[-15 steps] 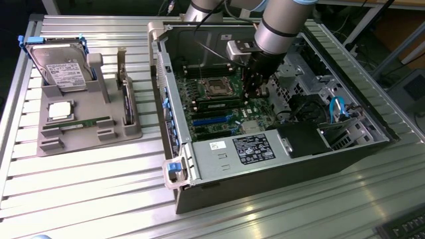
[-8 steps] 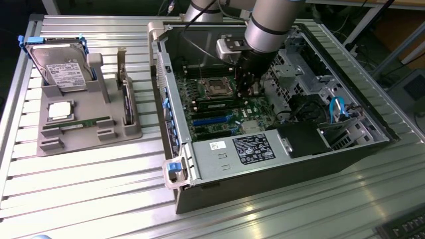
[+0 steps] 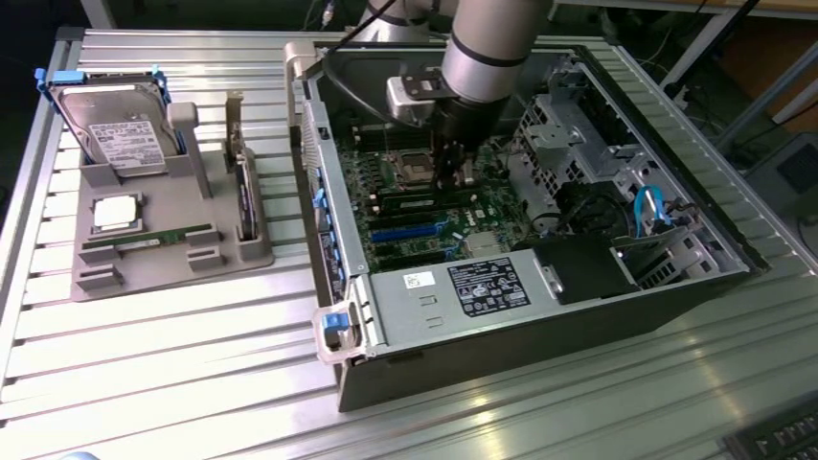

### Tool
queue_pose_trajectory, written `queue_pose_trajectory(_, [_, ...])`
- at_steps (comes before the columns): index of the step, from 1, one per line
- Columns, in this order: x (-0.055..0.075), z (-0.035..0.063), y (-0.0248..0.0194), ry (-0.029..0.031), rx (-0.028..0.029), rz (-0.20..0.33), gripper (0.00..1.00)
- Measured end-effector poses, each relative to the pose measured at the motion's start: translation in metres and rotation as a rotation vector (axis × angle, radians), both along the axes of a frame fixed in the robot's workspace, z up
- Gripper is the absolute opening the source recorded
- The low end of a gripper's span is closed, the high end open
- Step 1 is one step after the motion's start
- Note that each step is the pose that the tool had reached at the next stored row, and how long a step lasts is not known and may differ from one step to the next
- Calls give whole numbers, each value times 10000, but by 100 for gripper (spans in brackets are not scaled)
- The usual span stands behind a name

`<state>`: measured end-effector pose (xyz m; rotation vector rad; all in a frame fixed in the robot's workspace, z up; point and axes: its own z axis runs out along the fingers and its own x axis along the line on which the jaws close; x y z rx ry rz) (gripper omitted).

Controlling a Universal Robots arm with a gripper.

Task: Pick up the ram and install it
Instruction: 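Press down the ram until it locks into place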

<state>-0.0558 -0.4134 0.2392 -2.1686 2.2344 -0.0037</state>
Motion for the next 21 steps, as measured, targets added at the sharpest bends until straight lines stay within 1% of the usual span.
queue_pose_trajectory(3, [-93, 2, 0, -60, -1, 0, 11])
queue_pose_trajectory(4, [-142, 2, 0, -97, 0, 0, 11])
queue_pose_trajectory(6, [-206, 2, 0, -146, -1, 0, 11])
queue_pose_trajectory(8, [-243, 2, 1, -179, 0, -1, 11])
queue_pose_trajectory(12, [-245, 2, 0, -181, 0, 0, 11])
queue_pose_trajectory(13, [-247, 12, -1, -180, -2, 0, 11])
queue_pose_trajectory(15, [-258, 66, 0, -181, 0, -1, 11])
queue_pose_trajectory(17, [-320, 67, 0, -222, 0, 0, 11])
queue_pose_trajectory(18, [-368, 67, 0, -261, -2, 0, 11])
queue_pose_trajectory(20, [-426, 62, 1, -329, -8, 0, 11])
queue_pose_trajectory(21, [-433, 61, 1, -343, -9, 0, 11])
